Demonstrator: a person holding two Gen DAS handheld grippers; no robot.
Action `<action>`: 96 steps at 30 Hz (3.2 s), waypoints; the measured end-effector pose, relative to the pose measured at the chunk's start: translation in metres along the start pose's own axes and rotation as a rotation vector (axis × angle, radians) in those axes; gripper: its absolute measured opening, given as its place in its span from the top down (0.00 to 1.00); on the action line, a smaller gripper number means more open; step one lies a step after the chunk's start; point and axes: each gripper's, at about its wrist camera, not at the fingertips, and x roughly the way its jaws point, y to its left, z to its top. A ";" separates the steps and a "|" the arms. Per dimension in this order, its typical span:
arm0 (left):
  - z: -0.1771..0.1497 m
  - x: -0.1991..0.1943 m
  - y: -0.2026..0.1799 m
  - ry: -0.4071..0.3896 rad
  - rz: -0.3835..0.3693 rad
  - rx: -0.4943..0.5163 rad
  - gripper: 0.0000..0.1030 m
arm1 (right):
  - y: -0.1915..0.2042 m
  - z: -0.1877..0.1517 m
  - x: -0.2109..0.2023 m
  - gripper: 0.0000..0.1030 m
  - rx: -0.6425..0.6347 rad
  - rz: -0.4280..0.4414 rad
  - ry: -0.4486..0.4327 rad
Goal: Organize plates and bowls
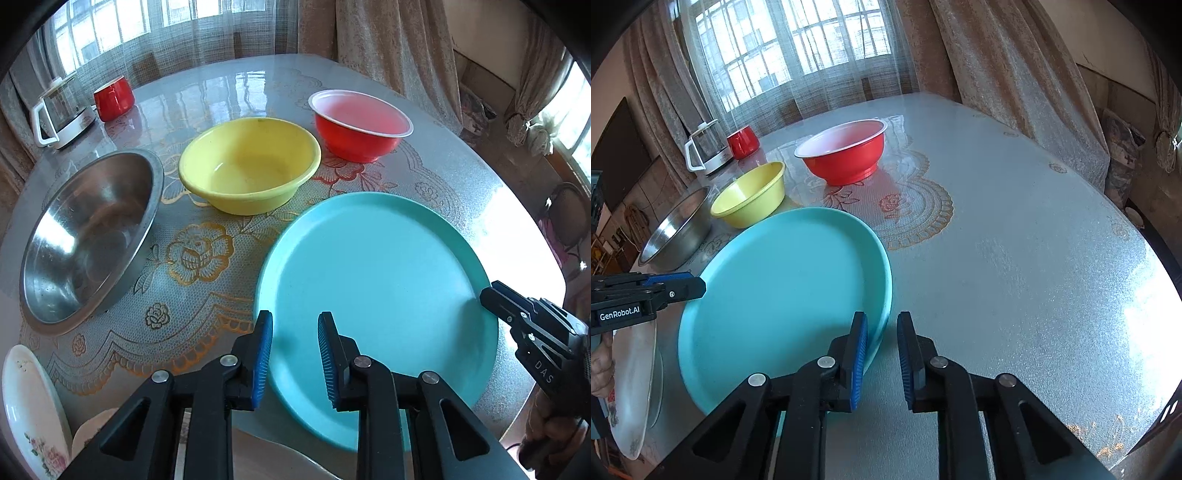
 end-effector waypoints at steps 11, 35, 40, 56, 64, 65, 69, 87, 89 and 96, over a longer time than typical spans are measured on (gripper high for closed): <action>0.006 -0.001 -0.028 -0.040 -0.093 0.070 0.80 | -0.004 0.005 0.002 0.90 0.004 0.014 0.004; 0.002 0.018 -0.033 -0.005 -0.043 0.039 0.74 | -0.045 0.021 -0.002 0.90 0.142 -0.036 -0.032; 0.004 0.019 -0.041 -0.014 -0.017 0.016 0.70 | -0.037 0.016 0.003 0.90 0.100 -0.090 -0.020; -0.056 -0.079 0.040 -0.201 0.032 -0.236 0.57 | -0.021 0.031 -0.029 0.63 0.124 -0.001 -0.080; -0.121 -0.125 0.143 -0.312 0.155 -0.476 0.52 | 0.090 0.043 -0.017 0.63 -0.061 0.428 0.062; -0.132 -0.130 0.156 -0.323 0.168 -0.510 0.50 | 0.108 0.043 -0.013 0.63 -0.079 0.483 0.096; -0.167 -0.142 0.204 -0.353 0.232 -0.639 0.49 | 0.181 0.039 0.004 0.63 -0.129 0.652 0.221; -0.215 -0.117 0.271 -0.334 0.187 -0.771 0.60 | 0.336 0.035 0.103 0.82 -0.170 0.615 0.425; -0.211 -0.111 0.270 -0.315 0.190 -0.754 0.69 | 0.343 0.036 0.105 0.80 -0.191 0.591 0.412; -0.204 -0.098 0.267 -0.282 0.199 -0.728 0.80 | 0.355 0.034 0.122 0.82 -0.289 0.528 0.448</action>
